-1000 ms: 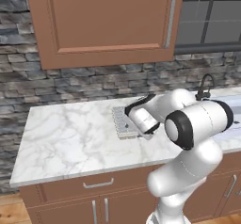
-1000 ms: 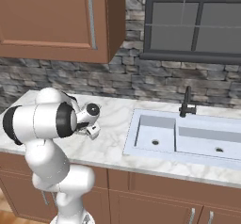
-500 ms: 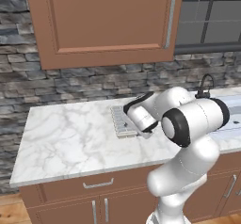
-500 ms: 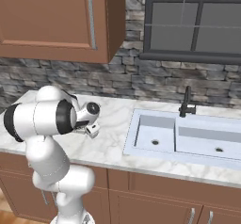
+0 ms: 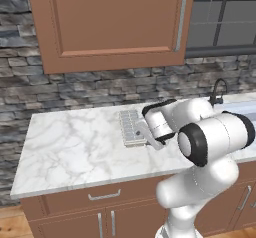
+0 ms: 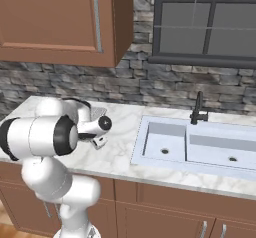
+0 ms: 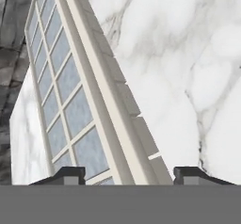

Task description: The ice cube tray has been filled with water. Take the tray and place it in the freezer to make ice. Close the freezer door after placing the tray.

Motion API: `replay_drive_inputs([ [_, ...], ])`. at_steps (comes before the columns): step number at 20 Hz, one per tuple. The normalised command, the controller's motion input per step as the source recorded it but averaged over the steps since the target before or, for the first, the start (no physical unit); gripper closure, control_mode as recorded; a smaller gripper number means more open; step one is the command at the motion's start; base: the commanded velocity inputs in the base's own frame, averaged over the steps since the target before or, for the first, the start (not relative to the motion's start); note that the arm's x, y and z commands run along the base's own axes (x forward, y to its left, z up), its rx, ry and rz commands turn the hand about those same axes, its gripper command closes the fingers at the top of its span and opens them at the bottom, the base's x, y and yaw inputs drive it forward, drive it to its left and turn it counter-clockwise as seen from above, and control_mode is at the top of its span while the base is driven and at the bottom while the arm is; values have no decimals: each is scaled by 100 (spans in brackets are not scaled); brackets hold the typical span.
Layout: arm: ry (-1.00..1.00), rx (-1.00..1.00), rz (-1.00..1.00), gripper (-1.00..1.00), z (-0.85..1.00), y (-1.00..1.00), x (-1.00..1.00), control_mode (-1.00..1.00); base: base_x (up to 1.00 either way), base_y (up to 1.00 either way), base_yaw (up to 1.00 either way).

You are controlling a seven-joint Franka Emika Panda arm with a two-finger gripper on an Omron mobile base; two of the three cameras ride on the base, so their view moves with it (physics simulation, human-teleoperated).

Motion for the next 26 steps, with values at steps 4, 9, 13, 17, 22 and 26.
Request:
replay_drive_inputs([
  [4,0,10,0,100,6,-19,-18,-100,0,0,0],
  [9,0,9,0,100,61,-21,-31,-100,0,0,0],
  [13,0,7,0,100,100,-22,-48,-100,0,0,0],
  [17,1,0,0,100,100,-19,-52,-100,0,0,0],
  [22,6,0,0,100,100,-16,-49,-100,0,0,0],
  [26,10,0,0,100,100,-14,-48,-100,0,0,0],
])
